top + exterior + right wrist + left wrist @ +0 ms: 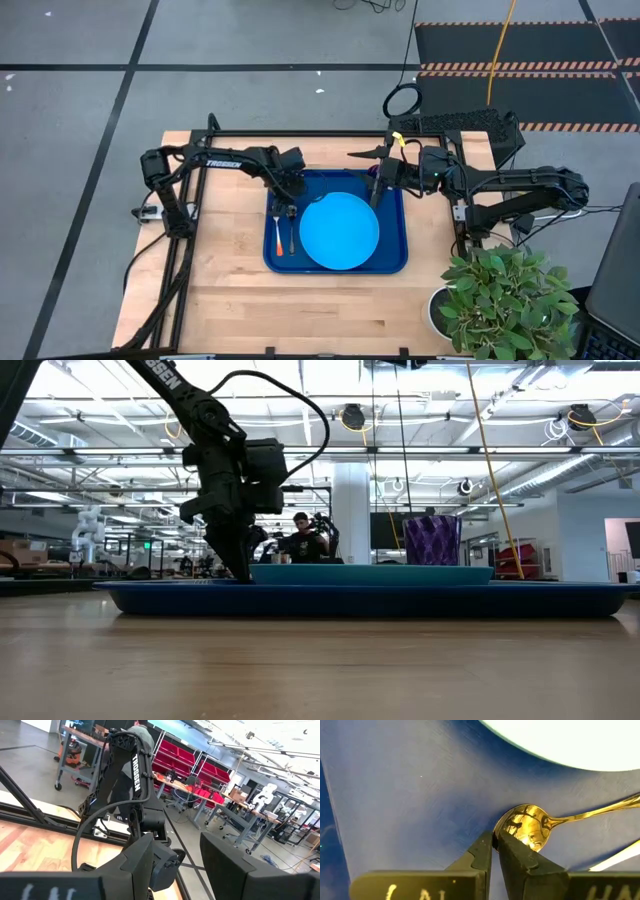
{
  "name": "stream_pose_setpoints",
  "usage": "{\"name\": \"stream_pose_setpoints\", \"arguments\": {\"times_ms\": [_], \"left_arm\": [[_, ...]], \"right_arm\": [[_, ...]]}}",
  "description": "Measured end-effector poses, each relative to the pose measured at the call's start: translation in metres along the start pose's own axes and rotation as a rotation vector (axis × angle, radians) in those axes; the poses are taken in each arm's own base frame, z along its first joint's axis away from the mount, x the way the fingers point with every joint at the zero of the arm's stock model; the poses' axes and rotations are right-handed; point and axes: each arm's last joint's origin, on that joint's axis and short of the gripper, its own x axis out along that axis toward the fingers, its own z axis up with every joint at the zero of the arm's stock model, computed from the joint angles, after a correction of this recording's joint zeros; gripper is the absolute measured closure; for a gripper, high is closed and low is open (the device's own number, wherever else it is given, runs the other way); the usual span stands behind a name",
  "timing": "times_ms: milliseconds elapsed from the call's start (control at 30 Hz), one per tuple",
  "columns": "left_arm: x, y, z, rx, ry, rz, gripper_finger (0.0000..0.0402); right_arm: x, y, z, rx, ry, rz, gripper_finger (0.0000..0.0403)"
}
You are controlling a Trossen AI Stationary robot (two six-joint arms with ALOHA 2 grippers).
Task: Pick and place plate/cup/fork/spoon on tray
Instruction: Adjust the blue fork and black spoon on the blue serving tray
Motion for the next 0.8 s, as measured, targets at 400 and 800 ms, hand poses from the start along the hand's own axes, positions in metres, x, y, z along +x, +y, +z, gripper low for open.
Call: {"name": "stream_pose_setpoints", "arguments": {"times_ms": [400, 800], "left_arm": [[-0.0008, 0.0023, -0.0038, -0.01, 0.054, 0.052, 0.0366], [-0.0008, 0.0021, -0.0042, -0.037, 0.057, 0.05, 0.0366]], "right_arm": [[0.0, 0.0001, -0.0001, 0.0, 0.0, 0.0, 0.0245], [0.0, 0.0001, -0.0001, 0.0, 0.0, 0.0, 0.0245]]}}
